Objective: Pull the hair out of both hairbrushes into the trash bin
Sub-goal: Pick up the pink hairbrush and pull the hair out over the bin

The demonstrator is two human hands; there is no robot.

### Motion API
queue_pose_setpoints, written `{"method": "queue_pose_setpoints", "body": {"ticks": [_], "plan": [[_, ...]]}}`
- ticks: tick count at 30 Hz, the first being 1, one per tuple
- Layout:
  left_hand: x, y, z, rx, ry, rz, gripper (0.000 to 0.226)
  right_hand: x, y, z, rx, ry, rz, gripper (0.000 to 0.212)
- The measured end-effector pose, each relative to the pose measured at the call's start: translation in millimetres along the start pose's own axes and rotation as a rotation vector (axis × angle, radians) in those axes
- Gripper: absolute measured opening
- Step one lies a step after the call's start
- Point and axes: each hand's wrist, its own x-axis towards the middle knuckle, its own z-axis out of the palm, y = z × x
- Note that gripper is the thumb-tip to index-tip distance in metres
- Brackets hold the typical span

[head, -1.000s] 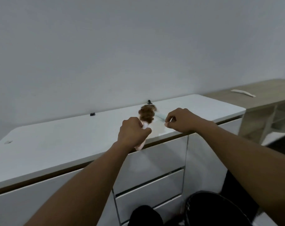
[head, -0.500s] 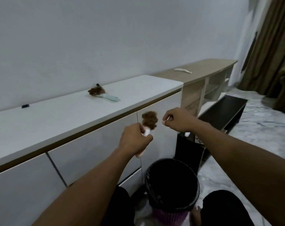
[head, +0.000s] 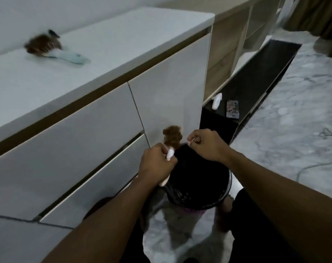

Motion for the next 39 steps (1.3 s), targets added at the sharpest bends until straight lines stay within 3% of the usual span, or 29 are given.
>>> {"method": "queue_pose_setpoints", "body": {"ticks": [11, 17, 24, 32, 35, 37, 39], "plan": [[54, -73, 135, -0.022, -0.288, -0.149, 0.018, 48, 134, 95, 0.062, -0.158, 0.264, 0.022], [68, -92, 172, -0.126, -0.381, -0.164, 0.023, 68, 177, 126, 0.263, -0.017, 0.388, 0.026], [84, -95, 200, -0.203, -0.398, -0.180, 0.025, 97, 178, 134, 0.780, 0.071, 0.718, 0.023], [96, -97, 214, -0.188, -0.330, -0.083, 0.031, 121, 183, 137, 0.873, 0.216, 0.756, 0.025], [101, -97, 221, -0.330, -0.374, -0.238, 0.024, 126, 184, 138, 0.821, 0.212, 0.725, 0.016], [109, -98, 222, -0.484, -0.477, -0.425, 0.015, 127, 185, 141, 0.810, 0.209, 0.696, 0.009], [113, -96, 218, -0.685, -0.583, -0.611, 0.020, 126, 185, 142, 0.773, 0.210, 0.672, 0.002]]}}
